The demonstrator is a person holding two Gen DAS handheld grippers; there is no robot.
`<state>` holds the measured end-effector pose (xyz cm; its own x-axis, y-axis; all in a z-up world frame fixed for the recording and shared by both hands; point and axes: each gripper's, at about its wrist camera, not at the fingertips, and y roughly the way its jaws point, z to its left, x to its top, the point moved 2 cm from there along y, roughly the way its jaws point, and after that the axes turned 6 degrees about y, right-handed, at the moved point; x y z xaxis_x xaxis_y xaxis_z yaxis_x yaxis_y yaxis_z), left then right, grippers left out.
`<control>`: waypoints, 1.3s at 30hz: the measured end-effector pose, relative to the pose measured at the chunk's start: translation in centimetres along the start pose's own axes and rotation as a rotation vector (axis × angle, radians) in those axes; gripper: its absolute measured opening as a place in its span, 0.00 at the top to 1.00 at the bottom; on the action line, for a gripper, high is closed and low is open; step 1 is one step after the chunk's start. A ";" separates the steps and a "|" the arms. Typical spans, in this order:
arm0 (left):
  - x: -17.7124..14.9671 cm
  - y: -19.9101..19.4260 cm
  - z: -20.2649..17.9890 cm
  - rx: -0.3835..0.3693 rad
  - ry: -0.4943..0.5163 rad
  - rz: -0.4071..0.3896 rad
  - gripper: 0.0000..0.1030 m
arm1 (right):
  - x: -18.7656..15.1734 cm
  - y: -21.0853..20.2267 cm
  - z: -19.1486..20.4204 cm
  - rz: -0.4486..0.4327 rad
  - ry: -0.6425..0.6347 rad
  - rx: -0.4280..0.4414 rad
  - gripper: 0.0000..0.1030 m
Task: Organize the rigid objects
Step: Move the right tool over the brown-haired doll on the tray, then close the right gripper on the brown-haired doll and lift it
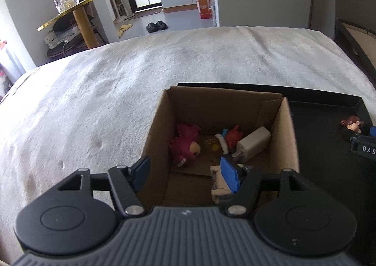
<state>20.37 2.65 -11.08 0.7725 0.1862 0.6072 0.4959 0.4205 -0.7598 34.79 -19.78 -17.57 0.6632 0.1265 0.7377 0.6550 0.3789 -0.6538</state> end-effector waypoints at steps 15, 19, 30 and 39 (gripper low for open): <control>0.3 -0.7 -0.4 0.040 0.025 -0.033 0.36 | -0.2 4.2 -0.1 0.077 -0.037 -0.080 0.42; 0.2 -0.6 -0.3 0.042 0.013 -0.028 0.36 | 0.2 3.7 0.2 0.100 -0.072 -0.067 0.71; -0.1 -0.8 0.0 0.036 0.013 -0.031 0.35 | -0.6 0.7 0.4 0.112 -0.033 -0.031 0.73; -0.4 -1.0 0.8 0.030 -0.002 -0.038 0.35 | -0.1 -1.6 1.2 0.086 -0.012 -0.002 0.73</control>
<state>19.27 2.82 -10.37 0.7523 0.1718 0.6360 0.5127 0.4535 -0.7290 33.25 -19.31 -16.44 0.7130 0.1694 0.6804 0.5963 0.3641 -0.7154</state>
